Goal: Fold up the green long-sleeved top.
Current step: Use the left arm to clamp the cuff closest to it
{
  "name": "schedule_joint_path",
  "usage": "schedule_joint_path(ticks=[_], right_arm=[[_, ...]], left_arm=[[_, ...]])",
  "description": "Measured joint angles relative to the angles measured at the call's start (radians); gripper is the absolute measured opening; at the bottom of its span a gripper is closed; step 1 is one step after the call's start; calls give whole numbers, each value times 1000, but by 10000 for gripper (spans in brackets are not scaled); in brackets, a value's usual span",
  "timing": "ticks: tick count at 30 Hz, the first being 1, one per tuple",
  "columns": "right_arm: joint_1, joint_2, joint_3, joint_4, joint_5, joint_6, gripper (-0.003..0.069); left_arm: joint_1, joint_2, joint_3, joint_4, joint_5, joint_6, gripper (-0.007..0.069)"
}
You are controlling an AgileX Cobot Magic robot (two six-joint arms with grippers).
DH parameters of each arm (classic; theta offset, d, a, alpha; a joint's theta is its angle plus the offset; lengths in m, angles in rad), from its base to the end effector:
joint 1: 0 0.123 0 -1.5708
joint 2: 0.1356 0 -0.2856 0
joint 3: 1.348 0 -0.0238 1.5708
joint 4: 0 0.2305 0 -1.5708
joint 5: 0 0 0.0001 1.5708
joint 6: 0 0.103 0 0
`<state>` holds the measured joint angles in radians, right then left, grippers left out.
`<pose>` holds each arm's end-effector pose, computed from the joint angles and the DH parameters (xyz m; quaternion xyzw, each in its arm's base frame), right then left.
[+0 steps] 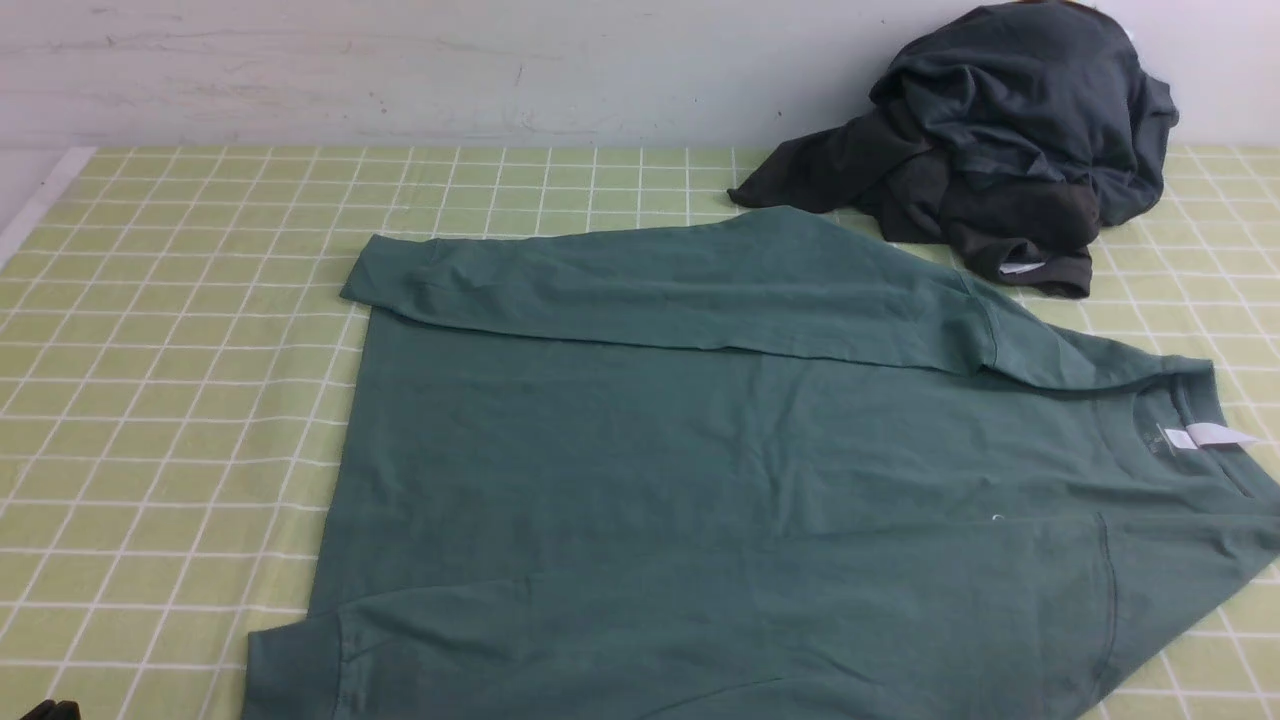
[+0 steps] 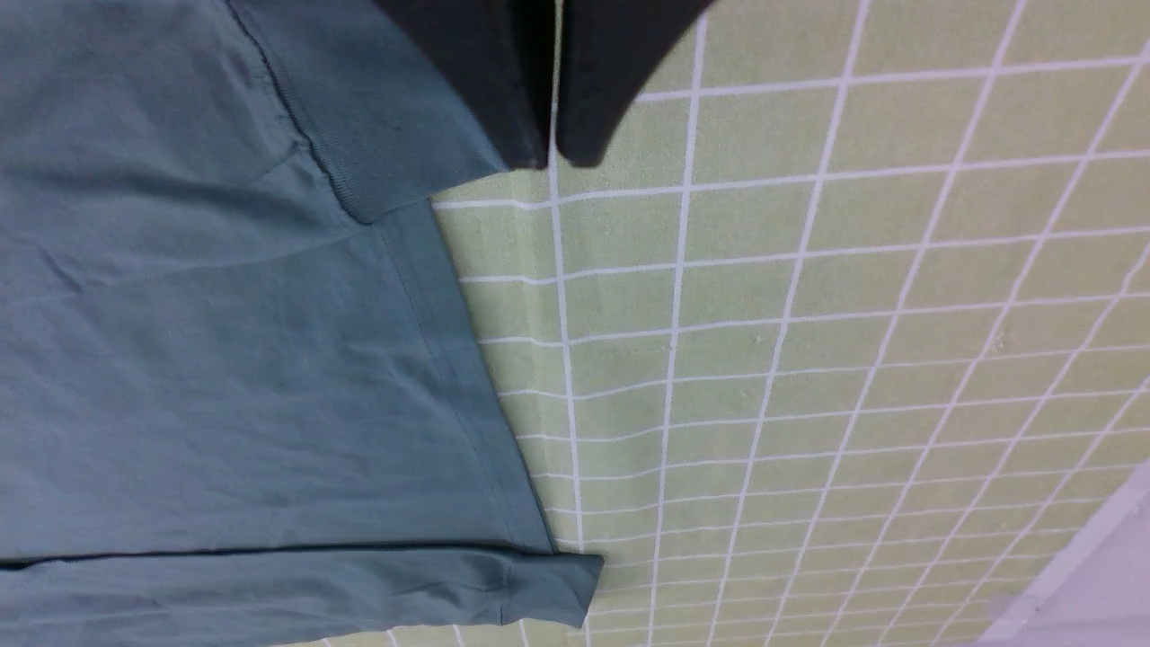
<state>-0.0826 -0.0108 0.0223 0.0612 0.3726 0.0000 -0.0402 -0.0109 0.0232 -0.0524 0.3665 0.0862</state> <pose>0.0432 -0.0013 0.1696 0.0494 0.8022 0.0013 0.5950 0.0432 -0.0037 0.1698 0.0367 0.8013 -0.0084 0.5970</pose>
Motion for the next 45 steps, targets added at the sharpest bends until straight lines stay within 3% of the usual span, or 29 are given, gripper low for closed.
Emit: schedule_joint_path(ticks=[32,40,45], right_arm=[[0,0,0,0,0,0,-14],[0,0,3,-3,-45,0,-14],[0,0,5,-4,-273,0,-14]], left_arm=[[0,0,0,6,-9,0,-3],[0,0,6,9,-170,0,-3],[0,0,6,10,-469,0,-3]])
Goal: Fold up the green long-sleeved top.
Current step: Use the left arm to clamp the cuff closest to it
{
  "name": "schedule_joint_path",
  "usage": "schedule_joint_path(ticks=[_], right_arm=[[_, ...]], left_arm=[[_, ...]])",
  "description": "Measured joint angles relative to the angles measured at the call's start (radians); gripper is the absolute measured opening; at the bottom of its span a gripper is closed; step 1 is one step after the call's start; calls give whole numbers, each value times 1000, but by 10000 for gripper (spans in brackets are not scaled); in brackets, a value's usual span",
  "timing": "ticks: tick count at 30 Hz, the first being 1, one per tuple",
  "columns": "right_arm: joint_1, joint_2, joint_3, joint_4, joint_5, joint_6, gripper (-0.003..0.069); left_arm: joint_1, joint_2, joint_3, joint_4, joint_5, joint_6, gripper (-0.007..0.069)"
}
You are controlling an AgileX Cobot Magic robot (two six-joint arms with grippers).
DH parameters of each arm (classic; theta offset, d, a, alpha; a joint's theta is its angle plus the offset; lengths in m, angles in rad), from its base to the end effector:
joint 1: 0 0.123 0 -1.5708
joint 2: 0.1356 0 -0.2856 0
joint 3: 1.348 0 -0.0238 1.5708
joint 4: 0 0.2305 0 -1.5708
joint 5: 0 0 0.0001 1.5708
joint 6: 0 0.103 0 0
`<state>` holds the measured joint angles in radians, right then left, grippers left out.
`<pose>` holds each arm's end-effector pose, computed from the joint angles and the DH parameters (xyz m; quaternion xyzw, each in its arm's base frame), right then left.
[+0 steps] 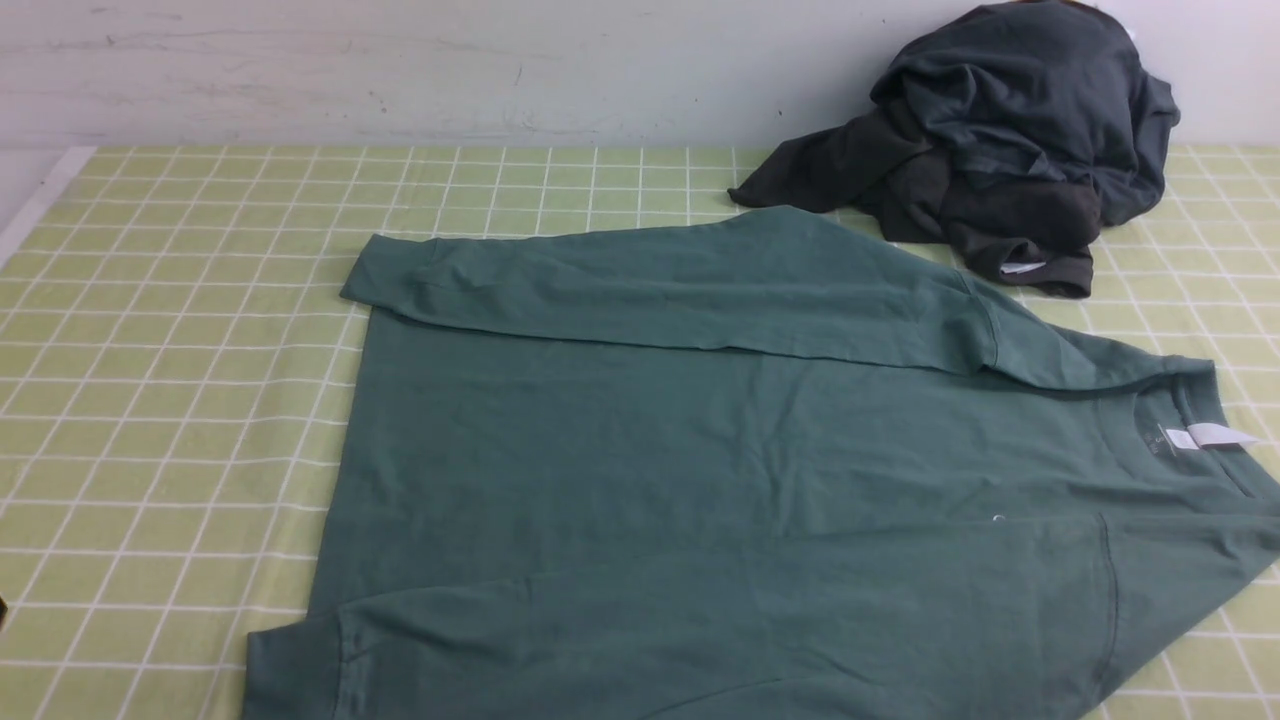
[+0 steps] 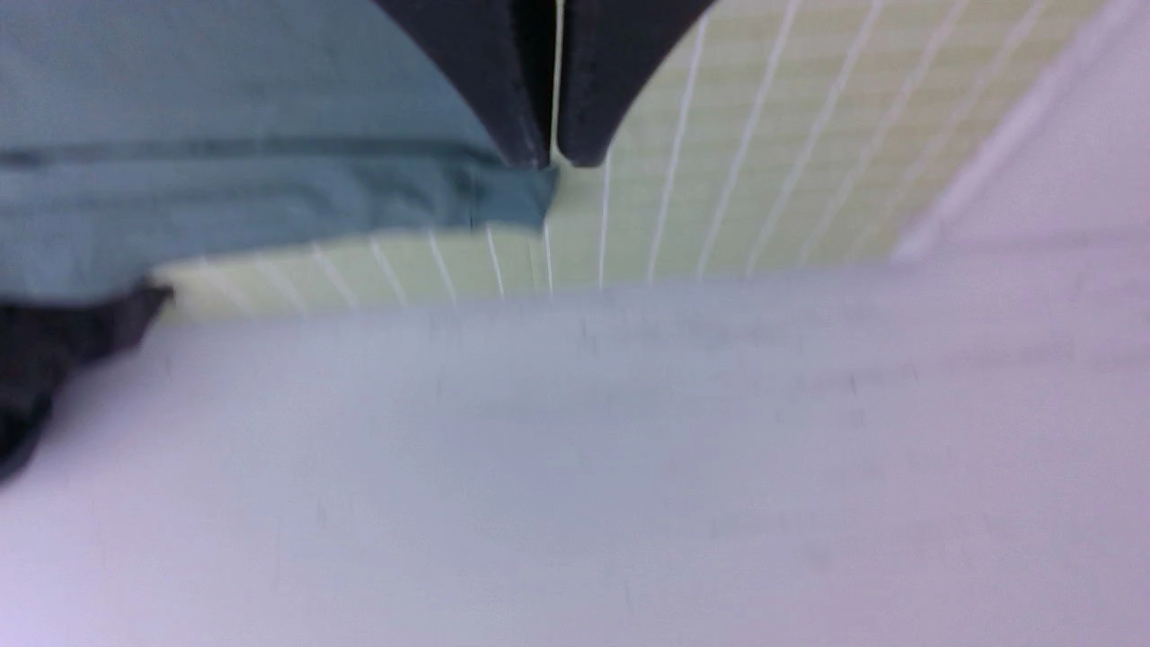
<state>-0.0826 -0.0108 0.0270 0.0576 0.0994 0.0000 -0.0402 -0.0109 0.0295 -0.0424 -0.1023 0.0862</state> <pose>0.0477 -0.0034 0.1956 0.0481 0.7154 -0.0068 0.6970 0.0464 -0.0014 0.2155 0.0255 0.6437 0.0029 0.7648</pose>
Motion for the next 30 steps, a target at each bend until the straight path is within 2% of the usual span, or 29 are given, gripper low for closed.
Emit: schedule_joint_path(ticks=[3,4,7,11,13,14,16,18,19,20,22,23,25,27,28,30], right_arm=[[0,0,0,0,-91,0,-14],[0,0,0,1,-184,16,-14],[0,0,0,23,-293,79,-14],[0,0,0,48,-440,247,-14],[0,0,0,49,-511,313,-14],[0,0,0,49,-527,316,-14],[0,0,-9,49,-587,330,-14],[0,1,-44,51,-579,319,-14],[0,28,-117,50,-551,271,-14],[0,28,-128,48,-546,265,-14],[0,128,-293,13,-445,173,-14],[0,136,-304,4,-435,161,-14],[0,243,-427,-58,-301,105,-14],[0,332,-497,-101,-164,90,-14],[0,340,-502,-104,-149,90,-14],[3,455,-549,-106,72,96,-14]], left_arm=[[0,0,0,0,-111,-1,-3],[0,0,0,0,-219,-1,-3],[0,0,0,0,-351,-37,-3],[0,0,0,-4,-545,-252,-3],[0,0,-27,27,-574,-361,-3],[0,0,-33,31,-570,-368,-3],[0,17,-148,106,-479,-409,-3],[0,53,-258,168,-377,-425,-3],[0,141,-393,237,-226,-468,-3],[0,152,-427,253,-186,-475,-3],[0,322,-609,335,56,-567,-3],[0,349,-620,340,93,-580,-3],[0,505,-706,369,301,-622,-3],[0,608,-722,373,415,-628,-3],[0,619,-722,373,435,-628,-3],[0,762,-717,373,521,-628,-3]])
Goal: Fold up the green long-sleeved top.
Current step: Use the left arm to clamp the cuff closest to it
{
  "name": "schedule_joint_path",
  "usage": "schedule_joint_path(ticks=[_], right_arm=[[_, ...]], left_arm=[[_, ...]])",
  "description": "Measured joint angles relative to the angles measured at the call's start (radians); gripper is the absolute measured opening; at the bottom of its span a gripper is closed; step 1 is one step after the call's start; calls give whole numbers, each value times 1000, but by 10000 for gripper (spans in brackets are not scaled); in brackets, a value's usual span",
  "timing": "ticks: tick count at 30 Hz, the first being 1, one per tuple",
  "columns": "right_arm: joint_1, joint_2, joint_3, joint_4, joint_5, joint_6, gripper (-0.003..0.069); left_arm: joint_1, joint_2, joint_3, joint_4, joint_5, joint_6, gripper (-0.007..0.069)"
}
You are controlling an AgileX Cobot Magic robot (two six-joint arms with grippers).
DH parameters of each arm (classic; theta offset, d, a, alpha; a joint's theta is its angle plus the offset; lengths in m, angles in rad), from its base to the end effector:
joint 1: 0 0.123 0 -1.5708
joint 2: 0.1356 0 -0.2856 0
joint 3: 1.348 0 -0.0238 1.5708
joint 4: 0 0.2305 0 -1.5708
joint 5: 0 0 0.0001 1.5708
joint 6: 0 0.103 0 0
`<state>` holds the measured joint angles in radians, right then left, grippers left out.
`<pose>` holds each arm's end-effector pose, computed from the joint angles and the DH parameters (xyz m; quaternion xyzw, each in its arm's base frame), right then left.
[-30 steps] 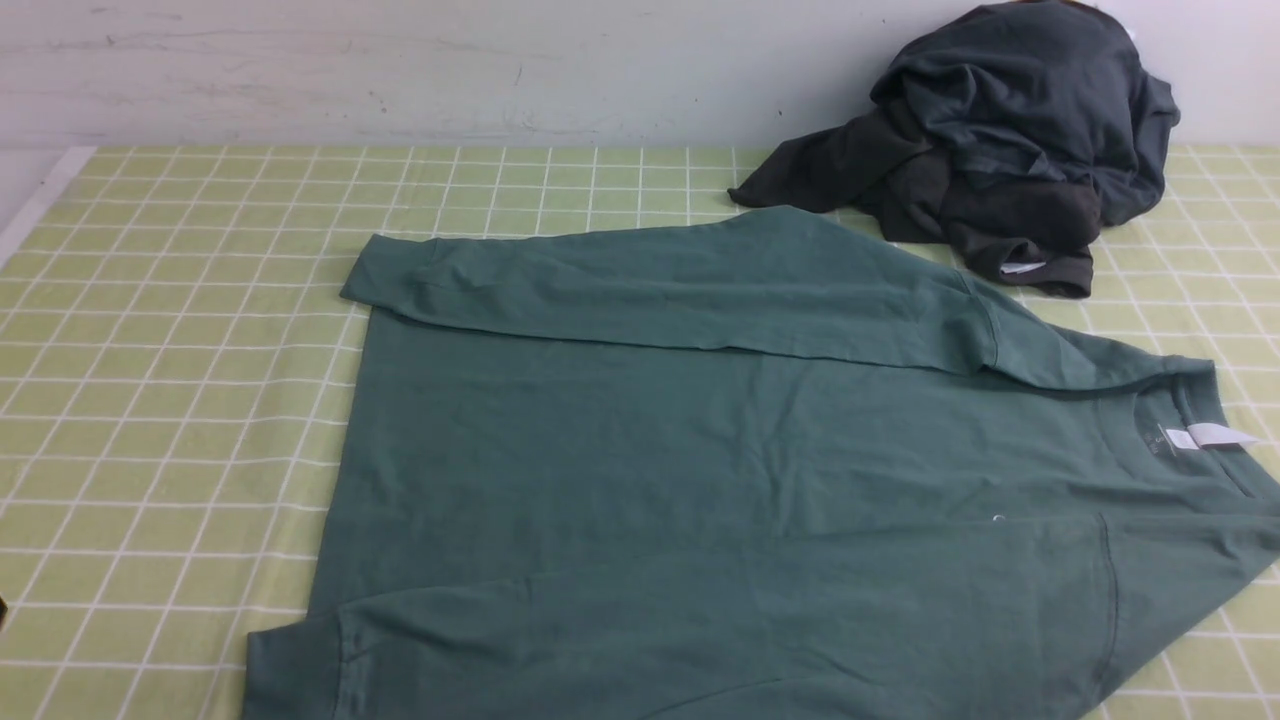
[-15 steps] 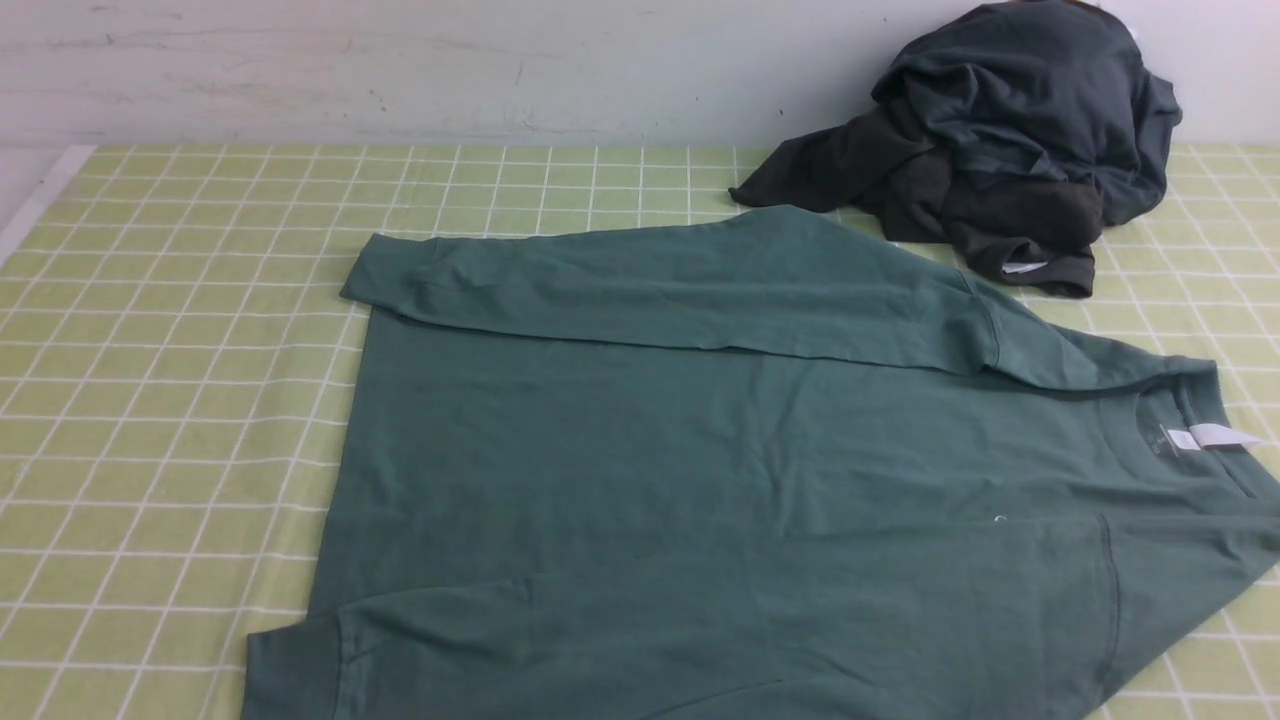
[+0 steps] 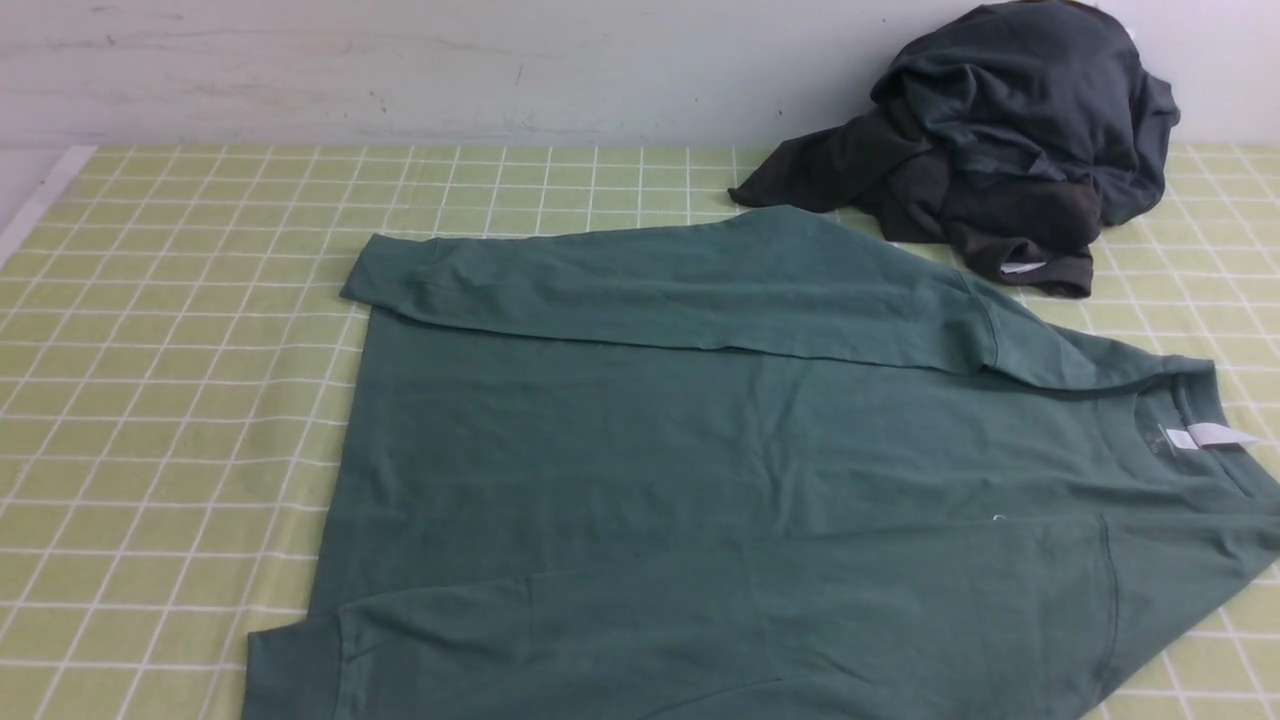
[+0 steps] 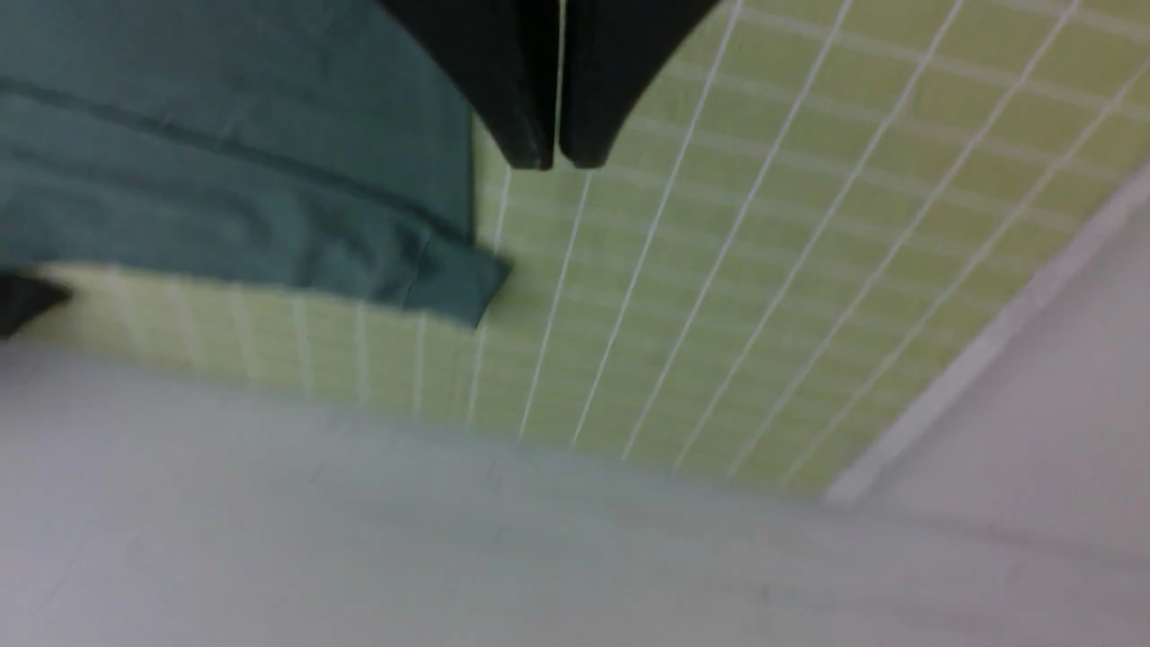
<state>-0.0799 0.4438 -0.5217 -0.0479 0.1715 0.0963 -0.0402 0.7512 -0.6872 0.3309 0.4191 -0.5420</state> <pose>0.0871 -0.0078 0.3400 0.0486 0.7076 -0.0138 0.7048 0.1448 0.0078 0.3360 -0.1185 0.8172 -0.0236 0.5636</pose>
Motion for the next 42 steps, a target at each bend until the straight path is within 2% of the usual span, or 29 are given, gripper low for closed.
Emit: schedule_joint_path(ticks=[1,2,4,7,10,11,13,14,15,17,20,22,26,30,33,36,38,39,40,41,42], right_arm=[[7,28,-9,13,88,3,-14],[9,35,-10,22,105,5,-14],[40,115,-13,102,296,5,-14],[77,198,-13,191,442,-17,-14],[118,320,-13,268,549,-113,-14],[120,320,-13,271,552,-120,-14],[159,415,-13,322,550,-202,-14],[163,428,-13,326,547,-215,-14],[198,478,-13,364,501,-266,-14],[221,511,-15,385,463,-301,-14],[272,590,-20,481,417,-379,-14],[285,614,-22,534,421,-414,-14],[289,624,-22,621,439,-501,-14],[289,624,-23,678,460,-575,-14],[289,624,-23,708,470,-606,-14],[289,624,-23,730,473,-616,-14],[289,624,-23,736,473,-616,-14],[289,624,-23,739,474,-616,-14],[289,624,-23,740,474,-616,-14],[289,624,-23,744,475,-617,-14],[289,624,-23,744,475,-617,-14]], left_arm=[[0,38,0,0,15,0,-3],[0,57,0,0,18,0,-3],[0,180,0,-2,25,-1,-3],[-11,290,-3,-74,68,7,-3],[-73,374,-12,-249,182,127,-3],[-78,379,-12,-260,182,139,-3],[-132,442,-13,-392,241,300,8],[-134,446,-13,-408,244,309,10],[-140,483,-14,-455,255,374,44],[-140,502,-14,-468,256,395,73],[-140,568,-17,-462,234,426,219],[-140,603,-20,-450,211,428,305],[-137,685,-20,-422,158,396,430],[-109,762,-21,-416,134,341,484],[-98,817,-21,-414,123,319,489],[-98,851,-32,-414,110,320,454],[-98,858,-40,-418,110,321,397],[-98,859,-42,-426,109,322,337],[-98,859,-42,-426,109,322,327],[-98,857,-48,-428,110,322,244],[-98,856,-48,-428,110,322,233]])
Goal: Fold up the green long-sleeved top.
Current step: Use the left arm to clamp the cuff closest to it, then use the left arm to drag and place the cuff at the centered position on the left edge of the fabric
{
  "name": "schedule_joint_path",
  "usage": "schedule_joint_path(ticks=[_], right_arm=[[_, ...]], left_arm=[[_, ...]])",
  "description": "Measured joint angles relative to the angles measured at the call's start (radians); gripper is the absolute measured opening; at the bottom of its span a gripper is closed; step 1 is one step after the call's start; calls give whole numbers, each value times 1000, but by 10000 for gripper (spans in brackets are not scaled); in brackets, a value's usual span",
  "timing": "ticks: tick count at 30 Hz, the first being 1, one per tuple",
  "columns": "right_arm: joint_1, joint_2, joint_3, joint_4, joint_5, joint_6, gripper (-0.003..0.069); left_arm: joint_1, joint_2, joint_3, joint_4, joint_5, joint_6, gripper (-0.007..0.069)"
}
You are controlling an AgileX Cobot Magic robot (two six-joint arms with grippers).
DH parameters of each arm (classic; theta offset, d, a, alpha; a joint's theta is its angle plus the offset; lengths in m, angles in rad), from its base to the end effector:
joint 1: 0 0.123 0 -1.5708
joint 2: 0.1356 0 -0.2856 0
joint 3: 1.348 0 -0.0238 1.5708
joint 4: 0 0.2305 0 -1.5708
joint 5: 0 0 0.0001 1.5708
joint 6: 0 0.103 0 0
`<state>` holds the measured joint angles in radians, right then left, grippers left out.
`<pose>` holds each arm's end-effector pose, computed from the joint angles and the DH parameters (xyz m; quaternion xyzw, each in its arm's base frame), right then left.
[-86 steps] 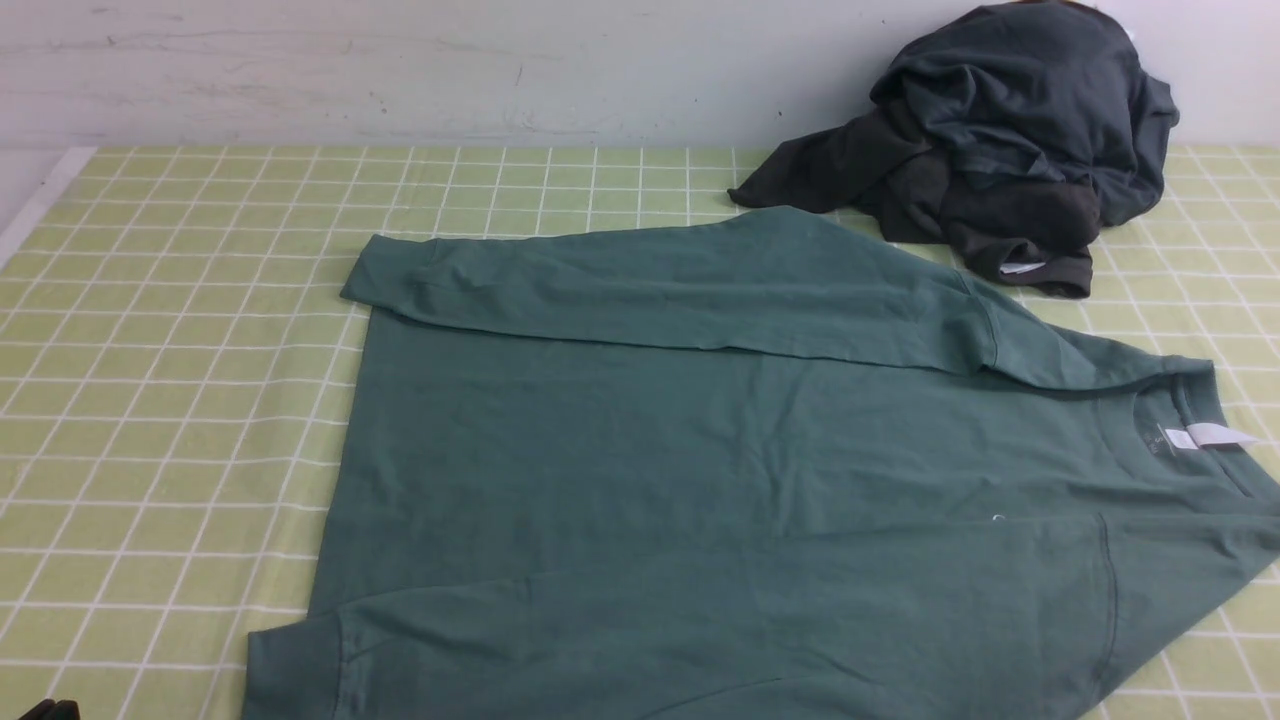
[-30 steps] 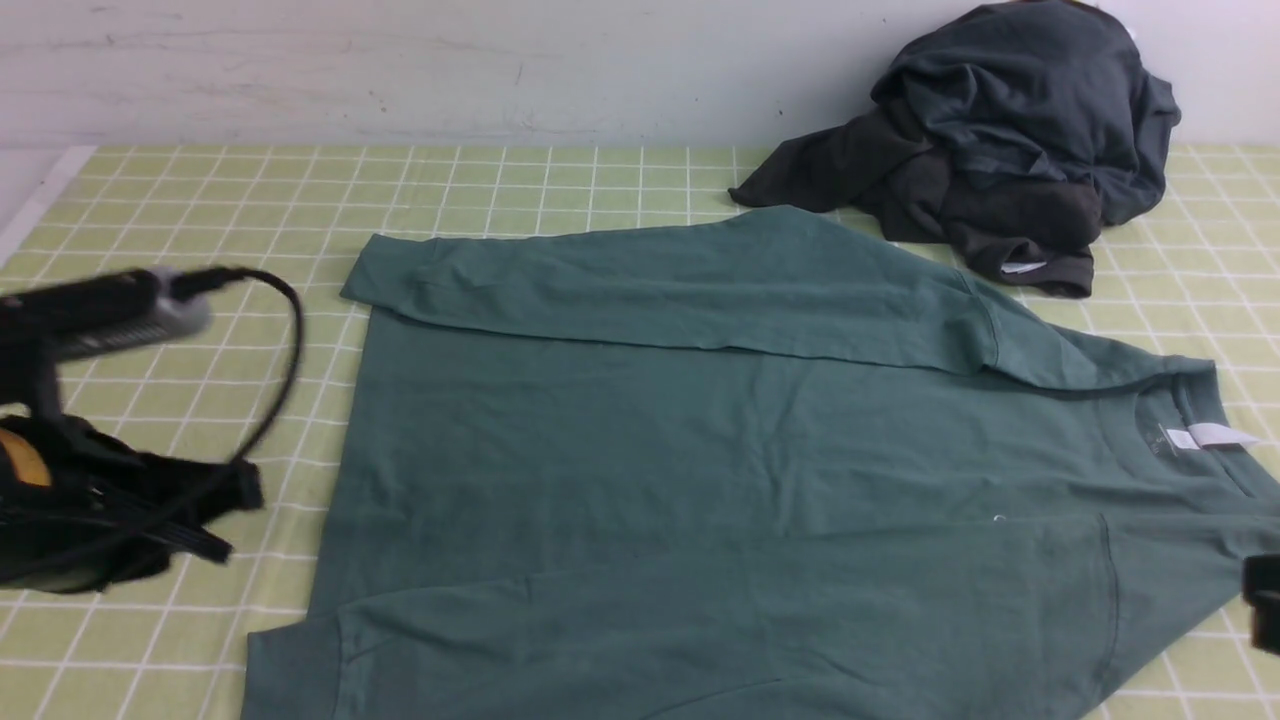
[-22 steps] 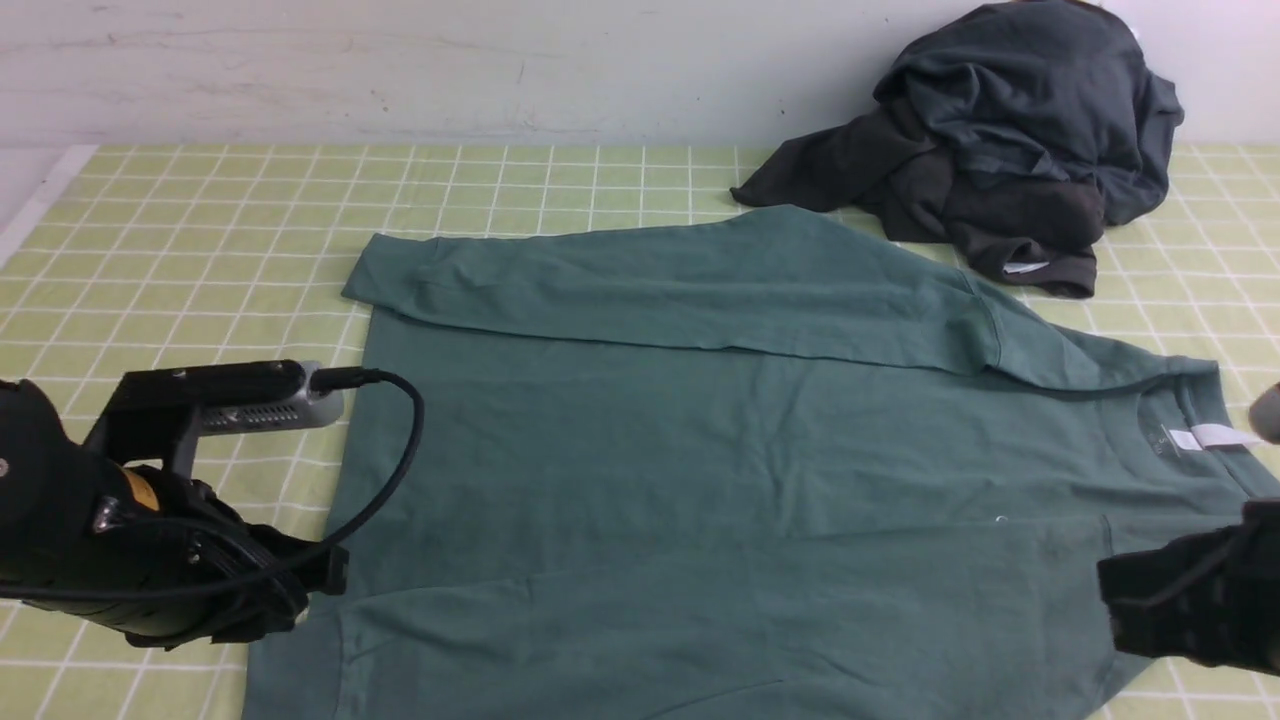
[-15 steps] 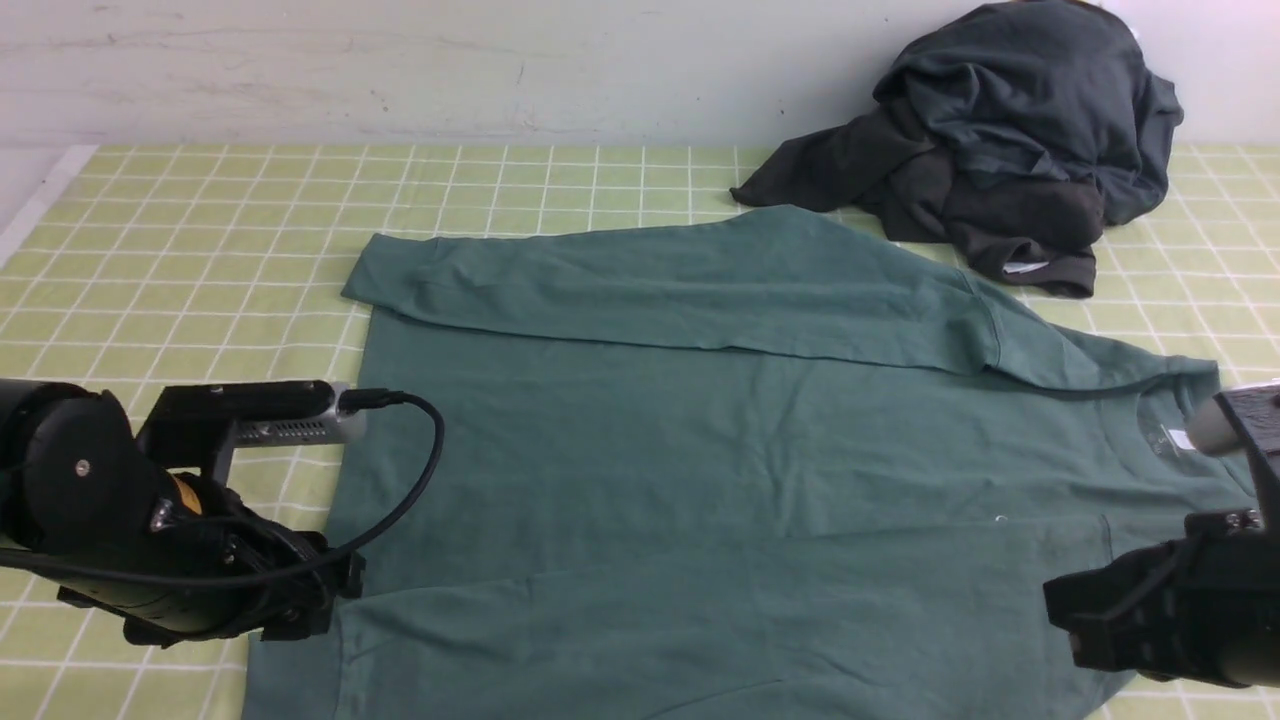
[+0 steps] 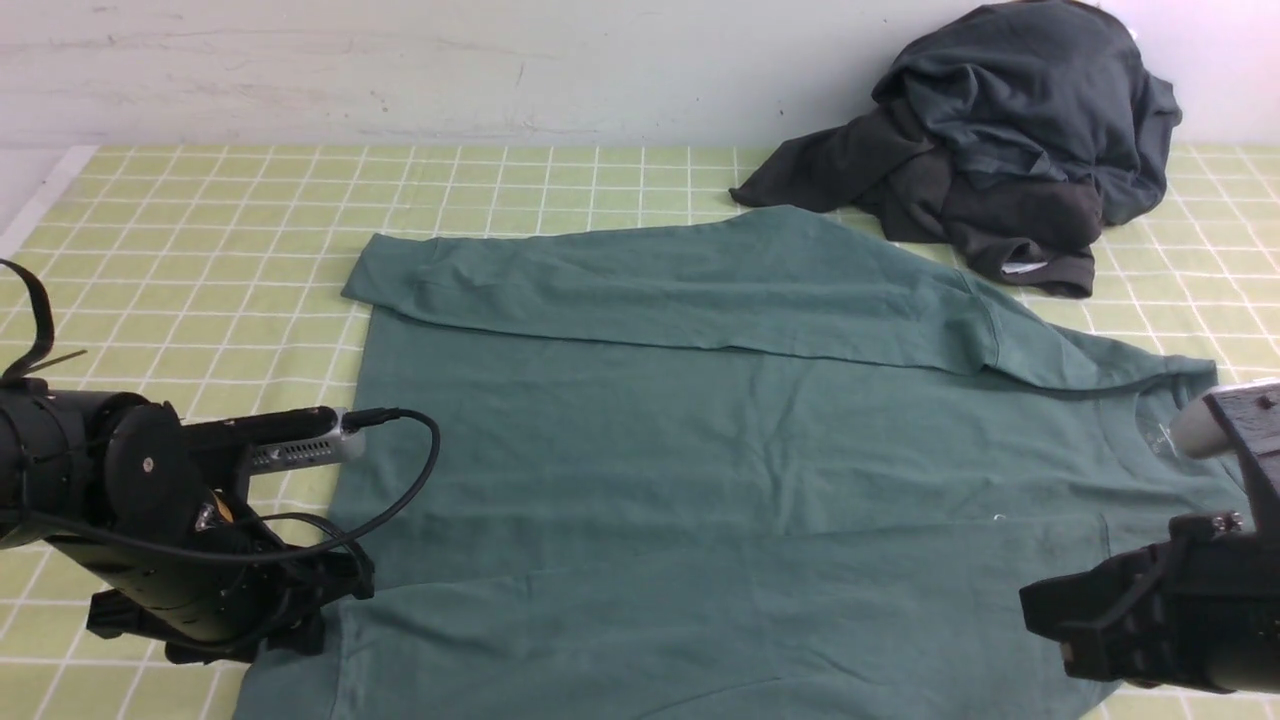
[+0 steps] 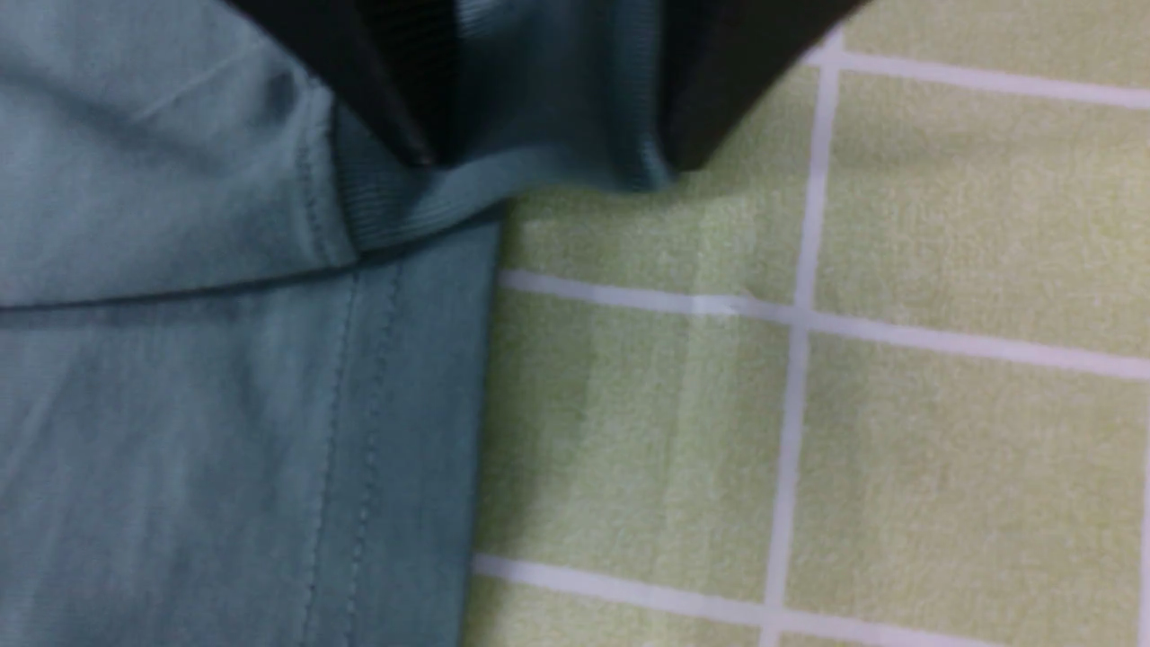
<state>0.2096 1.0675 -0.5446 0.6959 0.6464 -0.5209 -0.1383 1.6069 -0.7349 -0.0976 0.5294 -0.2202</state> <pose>0.1587 0.0745 0.2359 -0.1255 0.9286 0.2267 0.2658 0.2518 -0.0402 0.1589 -0.0791 0.9882 -0.0521 0.1204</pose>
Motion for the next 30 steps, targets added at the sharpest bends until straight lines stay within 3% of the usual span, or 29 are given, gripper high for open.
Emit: schedule_joint_path(ticks=[2,5,8,14,17,27,30], right_arm=[[0,0,0,2,2,0,-14],[0,0,0,3,5,-12,-14],[0,0,0,4,5,-20,-14],[0,0,0,6,5,-25,-14],[0,0,0,6,5,-26,-14],[0,0,0,6,6,-28,-14],[0,0,0,6,8,-67,-14]], left_arm=[[0,-18,-16,4,28,0,92],[0,-71,-44,7,67,0,41],[0,-120,-77,7,87,4,41],[-4,-192,-215,9,88,191,41],[-4,-173,-268,12,50,230,41],[-4,165,-567,32,59,257,61],[-4,315,-766,72,160,257,137]])
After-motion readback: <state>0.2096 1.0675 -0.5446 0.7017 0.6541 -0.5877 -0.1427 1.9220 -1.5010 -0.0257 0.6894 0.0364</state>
